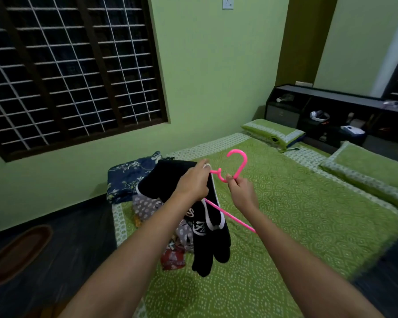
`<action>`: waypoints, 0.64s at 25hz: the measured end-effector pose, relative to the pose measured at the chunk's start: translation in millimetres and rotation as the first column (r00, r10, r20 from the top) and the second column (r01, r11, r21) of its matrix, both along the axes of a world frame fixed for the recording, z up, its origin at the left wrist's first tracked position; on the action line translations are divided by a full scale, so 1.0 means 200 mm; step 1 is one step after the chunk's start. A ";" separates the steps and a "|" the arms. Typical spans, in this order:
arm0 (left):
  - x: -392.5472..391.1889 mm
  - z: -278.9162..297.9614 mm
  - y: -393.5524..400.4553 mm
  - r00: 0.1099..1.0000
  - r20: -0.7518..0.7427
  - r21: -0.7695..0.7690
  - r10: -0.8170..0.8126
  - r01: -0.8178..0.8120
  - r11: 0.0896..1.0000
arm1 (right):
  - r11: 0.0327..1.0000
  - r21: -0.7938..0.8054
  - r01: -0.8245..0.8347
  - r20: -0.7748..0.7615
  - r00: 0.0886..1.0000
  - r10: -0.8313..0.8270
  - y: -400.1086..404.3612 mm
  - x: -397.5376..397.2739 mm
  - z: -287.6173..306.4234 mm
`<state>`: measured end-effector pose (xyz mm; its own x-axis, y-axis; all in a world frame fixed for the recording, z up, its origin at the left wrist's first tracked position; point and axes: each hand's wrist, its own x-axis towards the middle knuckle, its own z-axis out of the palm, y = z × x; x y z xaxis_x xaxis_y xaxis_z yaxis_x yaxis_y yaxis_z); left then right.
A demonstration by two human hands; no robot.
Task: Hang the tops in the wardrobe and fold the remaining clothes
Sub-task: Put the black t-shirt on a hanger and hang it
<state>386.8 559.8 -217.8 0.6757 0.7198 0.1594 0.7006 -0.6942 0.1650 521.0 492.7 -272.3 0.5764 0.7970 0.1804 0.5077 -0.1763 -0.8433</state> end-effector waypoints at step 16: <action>0.67 0.23 -0.06 0.927 0.009 0.189 -0.374 0.366 0.911 | 0.655 0.482 0.582 0.241 0.631 -0.737 -0.36 0.55 0.05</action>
<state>521.4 547.4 -170.9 0.8772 0.3756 0.2990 0.3827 -0.9231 0.0370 631.8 419.7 -261.5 0.7348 0.0679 0.6749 0.6506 -0.3520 -0.6729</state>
